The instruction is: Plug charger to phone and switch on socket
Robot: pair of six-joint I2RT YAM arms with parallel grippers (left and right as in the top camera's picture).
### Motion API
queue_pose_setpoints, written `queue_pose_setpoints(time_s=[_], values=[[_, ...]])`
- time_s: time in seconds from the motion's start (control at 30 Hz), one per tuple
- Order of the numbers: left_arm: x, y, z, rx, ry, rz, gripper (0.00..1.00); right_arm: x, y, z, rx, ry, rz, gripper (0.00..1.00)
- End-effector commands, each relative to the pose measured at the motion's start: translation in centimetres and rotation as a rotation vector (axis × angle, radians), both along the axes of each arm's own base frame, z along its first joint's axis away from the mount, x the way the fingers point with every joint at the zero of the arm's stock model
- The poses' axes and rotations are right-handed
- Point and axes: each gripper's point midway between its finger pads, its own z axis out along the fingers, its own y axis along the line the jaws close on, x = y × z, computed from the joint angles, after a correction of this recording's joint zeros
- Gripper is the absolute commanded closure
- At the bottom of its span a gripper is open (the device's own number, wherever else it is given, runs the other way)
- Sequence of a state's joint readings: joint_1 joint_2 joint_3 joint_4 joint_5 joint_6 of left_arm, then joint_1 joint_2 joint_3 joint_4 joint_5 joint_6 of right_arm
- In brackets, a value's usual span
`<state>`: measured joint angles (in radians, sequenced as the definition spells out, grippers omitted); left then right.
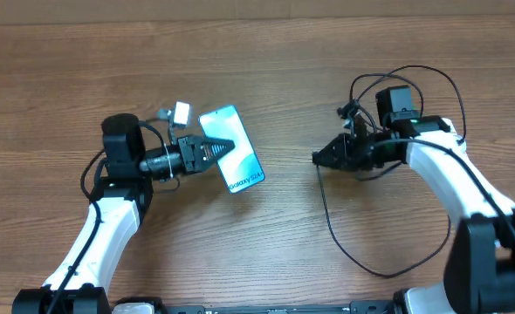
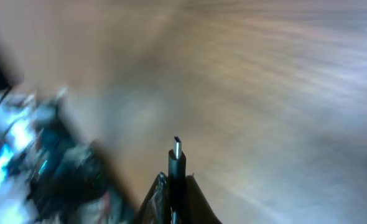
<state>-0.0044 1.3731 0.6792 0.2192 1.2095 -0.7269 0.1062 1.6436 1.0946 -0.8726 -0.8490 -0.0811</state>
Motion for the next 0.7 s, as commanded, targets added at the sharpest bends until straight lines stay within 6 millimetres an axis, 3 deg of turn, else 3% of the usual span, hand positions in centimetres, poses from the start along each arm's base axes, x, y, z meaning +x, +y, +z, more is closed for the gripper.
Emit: queue_pose_setpoints(time_s=[0.0,0.17,0.23,0.53,0.67], values=[[-1.8,-0.7,3.4,-0.071,-0.163,-0.16,0.96,-3.2,2.5,5.8,0.282,-0.213,0.249,0.96],[-1.4,-0.7,5.2,-0.083,-0.241,-0.16,0.96,-6.4,2.7,7.1,0.377,-0.252,0.352,0.96],[-0.4,-0.4,5.5,-0.085,-0.214,-0.098,0.96,-7.1,2.9,7.5,0.405,-0.269,0.379,0.96],[1.8,0.2,5.3,-0.097,-0.109,0.048,0.96,-7.9,7.1,8.3,0.481,-0.381,0.524,0.96],[1.9,0.3,5.3,-0.097,-0.11,0.049,0.96,-6.2,10.0,7.2,0.383,-0.358,0.51,0.96]])
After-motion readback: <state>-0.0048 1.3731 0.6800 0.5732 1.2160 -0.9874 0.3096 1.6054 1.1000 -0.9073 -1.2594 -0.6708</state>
